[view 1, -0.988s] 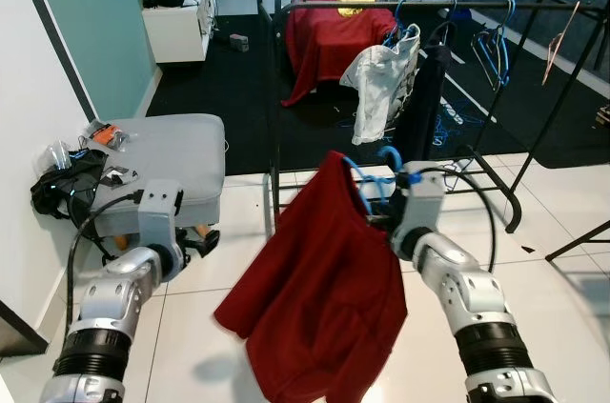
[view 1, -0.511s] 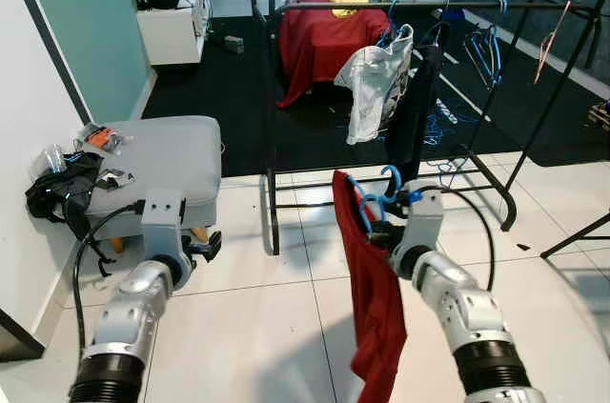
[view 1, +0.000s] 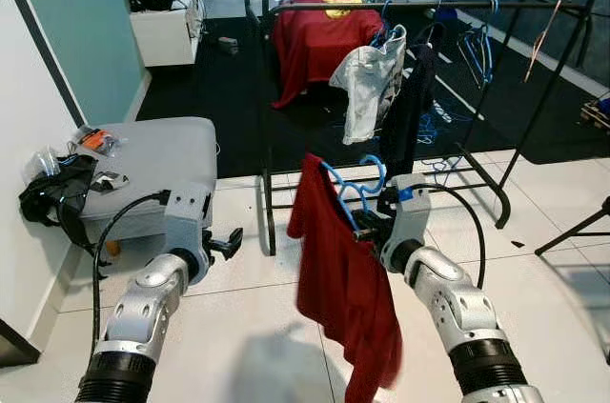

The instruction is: Hang hanger

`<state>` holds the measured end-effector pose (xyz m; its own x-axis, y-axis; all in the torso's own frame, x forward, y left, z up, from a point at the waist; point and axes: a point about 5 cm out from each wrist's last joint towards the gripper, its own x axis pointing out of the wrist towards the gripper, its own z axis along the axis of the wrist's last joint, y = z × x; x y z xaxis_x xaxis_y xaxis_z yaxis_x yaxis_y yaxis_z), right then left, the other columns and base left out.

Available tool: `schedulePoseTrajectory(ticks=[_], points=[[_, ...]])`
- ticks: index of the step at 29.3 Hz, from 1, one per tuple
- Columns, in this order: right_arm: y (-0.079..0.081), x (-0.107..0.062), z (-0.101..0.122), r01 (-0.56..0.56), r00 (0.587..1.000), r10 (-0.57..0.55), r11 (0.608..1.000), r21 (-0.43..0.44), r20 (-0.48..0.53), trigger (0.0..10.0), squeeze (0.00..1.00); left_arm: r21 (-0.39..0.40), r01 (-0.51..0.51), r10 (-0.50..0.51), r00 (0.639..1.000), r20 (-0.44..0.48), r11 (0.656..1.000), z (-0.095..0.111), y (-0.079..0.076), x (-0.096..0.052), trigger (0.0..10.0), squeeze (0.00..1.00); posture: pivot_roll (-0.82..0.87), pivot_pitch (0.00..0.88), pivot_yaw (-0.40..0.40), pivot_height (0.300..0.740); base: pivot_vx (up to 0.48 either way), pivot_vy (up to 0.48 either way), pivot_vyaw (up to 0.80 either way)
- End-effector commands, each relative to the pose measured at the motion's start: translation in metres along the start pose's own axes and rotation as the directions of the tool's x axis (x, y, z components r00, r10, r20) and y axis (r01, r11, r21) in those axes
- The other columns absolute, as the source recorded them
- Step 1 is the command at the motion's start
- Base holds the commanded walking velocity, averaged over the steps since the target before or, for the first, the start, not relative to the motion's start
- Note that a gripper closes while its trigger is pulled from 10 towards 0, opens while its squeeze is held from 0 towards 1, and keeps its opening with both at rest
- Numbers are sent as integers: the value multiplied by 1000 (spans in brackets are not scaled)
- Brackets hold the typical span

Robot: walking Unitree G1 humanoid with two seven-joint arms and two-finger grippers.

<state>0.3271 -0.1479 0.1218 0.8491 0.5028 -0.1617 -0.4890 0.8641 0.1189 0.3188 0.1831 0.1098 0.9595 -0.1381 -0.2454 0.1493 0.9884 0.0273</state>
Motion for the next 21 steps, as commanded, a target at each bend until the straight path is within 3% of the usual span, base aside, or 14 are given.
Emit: schedulePoseTrajectory(ticks=[1, 2, 3, 5, 11, 12, 13, 14, 18, 21], points=[[8, -7, 16, -192, 980, 195, 979, -69, 48, 10000, 0, 47, -69, 68, 998, 12, 997, 3, 23, -2, 10000, 0, -51, 0, 17, 740, 0, 0, 0], [7, -15, 19, -278, 959, 282, 956, -96, 32, 10000, 0, 51, -81, 79, 997, 23, 995, 6, 31, -3, 10000, 0, -51, 0, 17, 740, 0, 0, 0], [7, -15, 19, -278, 959, 282, 956, -96, 32, 10000, 0, 51, -81, 79, 997, 23, 995, 6, 31, -3, 10000, 0, -51, 0, 17, 740, 0, 0, 0], [-2, -30, 22, -368, 928, 372, 920, -132, -1, 10000, 0, 45, -65, 63, 997, 43, 997, 10, 39, -7, 10000, 0, -55, 0, 17, 740, 0, 0, 0], [-19, -58, 40, -509, 859, 511, 856, -92, 4, 10000, 0, -5, -14, 15, 996, 83, 1000, 16, 40, -16, 10000, 0, -59, 0, 15, 740, 0, 0, 0], [-23, -64, 44, -532, 845, 534, 842, -87, 3, 10000, 0, -19, -9, 11, 995, 103, 1000, 18, 40, -18, 10000, 67, -59, 0, 14, 740, 0, 0, 0], [-25, -68, 47, -548, 835, 550, 832, -86, 0, 10000, 0, -28, -5, 8, 993, 117, 1000, 19, 41, -19, 10000, 67, -60, 0, 16, 740, 0, 0, 0], [-35, -76, 54, -552, 832, 554, 827, -103, -8, 10000, 0, -44, 35, -29, 991, 131, 998, 19, 41, -24, 10000, 1000, -65, 0, 17, 740, 0, 0, 0], [-45, -85, 62, -559, 828, 561, 822, -109, -7, 10000, 0, -45, 123, -116, 984, 137, 991, 17, 38, -32, 10000, 1000, -65, 0, 17, 740, 0, 0, 0], [-48, -92, 71, -583, 810, 587, 807, -98, 17, 10000, 0, -59, 246, -234, 959, 156, 968, 17, 32, -42, 10000, 1000, -66, 0, 12, 740, 0, 0, 0]])
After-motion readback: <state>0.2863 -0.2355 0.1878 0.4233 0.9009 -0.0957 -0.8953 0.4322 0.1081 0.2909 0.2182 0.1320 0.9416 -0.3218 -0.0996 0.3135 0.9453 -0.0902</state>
